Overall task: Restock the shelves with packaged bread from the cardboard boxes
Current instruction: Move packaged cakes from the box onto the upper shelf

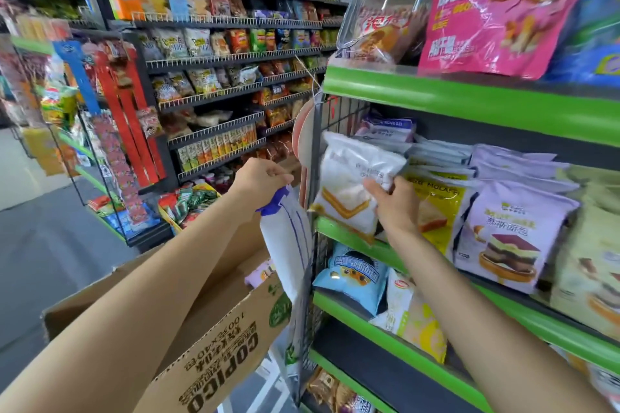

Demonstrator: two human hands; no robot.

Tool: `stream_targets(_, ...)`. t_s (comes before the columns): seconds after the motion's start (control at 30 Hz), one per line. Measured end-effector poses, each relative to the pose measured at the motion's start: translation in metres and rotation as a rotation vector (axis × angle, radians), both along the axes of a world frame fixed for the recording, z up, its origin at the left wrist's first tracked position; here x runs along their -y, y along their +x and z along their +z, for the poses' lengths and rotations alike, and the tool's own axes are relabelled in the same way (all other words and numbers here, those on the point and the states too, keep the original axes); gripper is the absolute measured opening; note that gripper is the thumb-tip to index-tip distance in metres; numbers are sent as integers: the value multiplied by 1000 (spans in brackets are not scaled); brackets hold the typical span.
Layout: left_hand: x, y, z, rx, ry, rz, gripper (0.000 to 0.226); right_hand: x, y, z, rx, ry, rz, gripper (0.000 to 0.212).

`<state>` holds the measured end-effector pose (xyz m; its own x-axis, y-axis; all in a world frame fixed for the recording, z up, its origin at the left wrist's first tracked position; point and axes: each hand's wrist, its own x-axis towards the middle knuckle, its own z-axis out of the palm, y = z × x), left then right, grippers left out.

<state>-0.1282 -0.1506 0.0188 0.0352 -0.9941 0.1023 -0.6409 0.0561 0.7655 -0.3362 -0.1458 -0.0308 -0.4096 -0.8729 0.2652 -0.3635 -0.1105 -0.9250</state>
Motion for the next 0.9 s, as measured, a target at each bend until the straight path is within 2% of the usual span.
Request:
stream_targets(0.2, 14, -15, -2, 54, -17, -1, 27, 51, -15, -2, -104, 132, 32, 18)
stream_targets(0.33, 21, -21, -3, 104, -18, -11, 25, 70, -11, -5, -296, 158, -112, 27)
stream_targets(0.43, 25, -21, -2, 100, -11, -34, 25, 81, -4, -9, -446, 110, -241, 26)
stream_targets(0.63, 24, -23, 0, 107, -22, -86, 24, 84, 3, -25, -778, 75, -331, 53)
stream_targets(0.73, 21, -23, 3, 131, -28, -103, 25, 83, -1, -27, -1014, -86, -403, 83)
stream_targets(0.77, 19, -24, 3, 134, -29, -110, 25, 82, -3, -26, -1140, -160, -412, 85)
stream_targets(0.83, 17, -25, 4, 114, -25, -112, 25, 76, -4, -29, -1403, -238, -365, 70)
stream_targets(0.9, 15, -25, 5, 89, -4, -113, 24, 74, -5, -36, -1597, -225, -227, 48)
